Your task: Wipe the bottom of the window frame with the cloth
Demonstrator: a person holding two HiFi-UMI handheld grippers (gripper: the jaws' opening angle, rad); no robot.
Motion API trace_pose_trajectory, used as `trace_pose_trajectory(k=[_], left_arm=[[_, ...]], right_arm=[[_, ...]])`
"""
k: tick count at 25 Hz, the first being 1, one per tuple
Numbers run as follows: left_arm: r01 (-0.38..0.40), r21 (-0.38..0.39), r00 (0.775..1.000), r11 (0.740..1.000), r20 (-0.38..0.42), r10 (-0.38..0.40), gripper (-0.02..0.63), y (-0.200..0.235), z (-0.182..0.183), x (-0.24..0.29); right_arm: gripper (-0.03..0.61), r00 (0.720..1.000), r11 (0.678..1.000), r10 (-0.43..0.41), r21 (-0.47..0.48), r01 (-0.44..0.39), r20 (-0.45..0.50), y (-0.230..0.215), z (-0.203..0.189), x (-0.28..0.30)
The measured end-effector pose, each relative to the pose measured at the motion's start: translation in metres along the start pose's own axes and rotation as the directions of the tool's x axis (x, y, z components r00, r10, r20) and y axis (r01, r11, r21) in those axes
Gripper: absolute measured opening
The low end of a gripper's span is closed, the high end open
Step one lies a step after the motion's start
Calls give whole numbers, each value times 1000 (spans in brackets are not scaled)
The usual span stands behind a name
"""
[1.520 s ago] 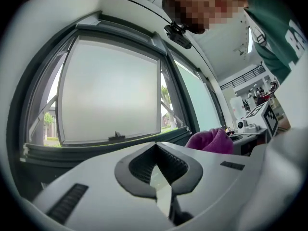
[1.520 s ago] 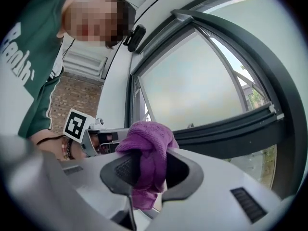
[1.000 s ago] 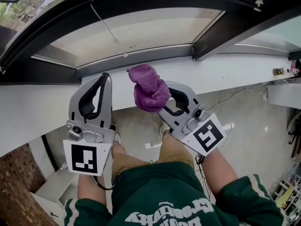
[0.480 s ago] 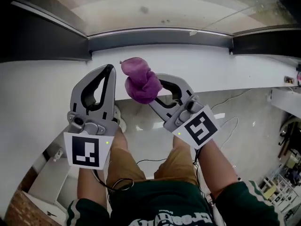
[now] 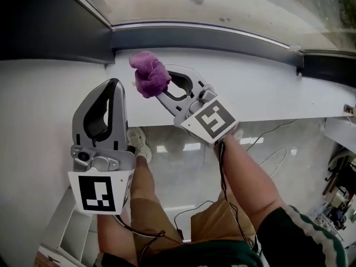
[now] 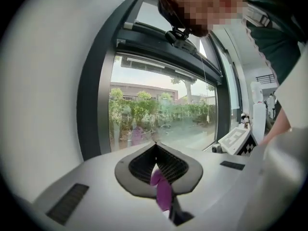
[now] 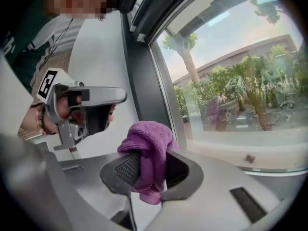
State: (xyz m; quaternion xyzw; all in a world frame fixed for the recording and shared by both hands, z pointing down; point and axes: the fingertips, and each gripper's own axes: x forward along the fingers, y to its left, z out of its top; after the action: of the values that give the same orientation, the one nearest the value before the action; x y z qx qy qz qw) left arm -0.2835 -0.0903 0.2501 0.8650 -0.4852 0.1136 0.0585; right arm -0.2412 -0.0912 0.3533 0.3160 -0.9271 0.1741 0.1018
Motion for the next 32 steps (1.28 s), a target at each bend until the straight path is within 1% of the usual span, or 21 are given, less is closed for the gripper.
trace_pose_trajectory(k=[3, 5, 8, 11, 15, 17, 20, 24, 27, 29, 32], left_arm=[[-13, -14, 1000, 1000, -11, 13, 9, 8, -28, 13], [-18, -15, 1000, 1000, -2, 18, 9, 13, -38, 24], [-23, -25, 1000, 999, 13, 24, 9, 18, -51, 40], [-38, -43, 999, 998, 12, 39, 9, 24, -68, 50], [-44, -46, 999, 998, -16, 44, 9, 39, -76, 61], [-49, -32, 998, 998, -33, 48, 9, 39, -83, 60], [-62, -7, 996, 998, -62, 61, 9, 33, -97, 60], [-85, -37, 993, 996, -88, 81, 9, 34, -111, 59], [-95, -62, 990, 994, -113, 87, 9, 39, -118, 55], [-97, -66, 989, 993, -120, 89, 9, 41, -120, 53], [-94, -64, 988, 993, -127, 86, 9, 43, -119, 52]], right_arm=[[112, 999, 999, -11, 47, 9, 40, -12, -18, 26], [112, 999, 997, -7, 74, 4, 48, -18, -35, 43], [113, 999, 996, 13, 90, -15, 29, -22, -61, 66], [112, 1000, 996, 15, 83, -15, 6, -27, -81, 83], [112, 999, 997, -21, 70, 23, -27, -40, -83, 110], [112, 999, 995, -38, 90, 41, -34, -46, -87, 118], [112, 998, 991, -25, 129, 33, -64, -47, -98, 124], [112, 993, 995, -4, 101, 17, -119, -41, -109, 132], [112, 992, 992, -3, 122, 19, -128, -40, -113, 136], [112, 990, 993, -9, 118, 26, -139, -40, -115, 134], [112, 986, 994, -41, 94, 56, -163, -45, -116, 129]])
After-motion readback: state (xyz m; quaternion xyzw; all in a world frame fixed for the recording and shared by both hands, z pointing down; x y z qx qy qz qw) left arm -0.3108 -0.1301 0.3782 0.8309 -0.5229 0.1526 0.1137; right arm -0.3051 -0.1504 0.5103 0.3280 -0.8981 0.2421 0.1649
